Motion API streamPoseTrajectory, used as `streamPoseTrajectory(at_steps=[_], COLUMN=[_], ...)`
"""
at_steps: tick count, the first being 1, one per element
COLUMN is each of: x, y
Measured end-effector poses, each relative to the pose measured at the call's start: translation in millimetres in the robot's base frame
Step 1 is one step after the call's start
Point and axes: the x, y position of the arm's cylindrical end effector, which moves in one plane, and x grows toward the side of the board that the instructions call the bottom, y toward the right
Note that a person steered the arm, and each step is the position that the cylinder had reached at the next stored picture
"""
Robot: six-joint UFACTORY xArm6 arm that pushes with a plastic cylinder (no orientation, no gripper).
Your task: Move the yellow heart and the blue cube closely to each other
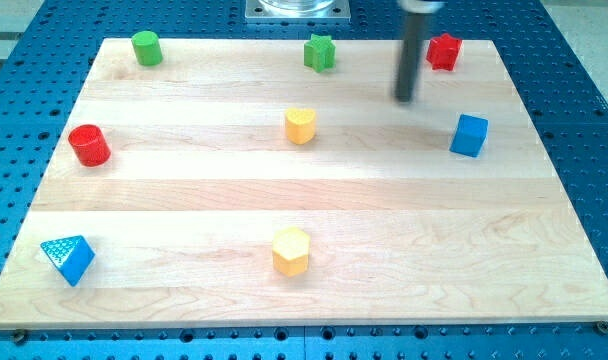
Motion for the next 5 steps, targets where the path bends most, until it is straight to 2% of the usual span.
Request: streamPoseTrajectory(at_steps=[1,2,4,5], x=[37.2,108.7,129.4,97.2], y=[61.8,-16.4,-227.2,-241.3])
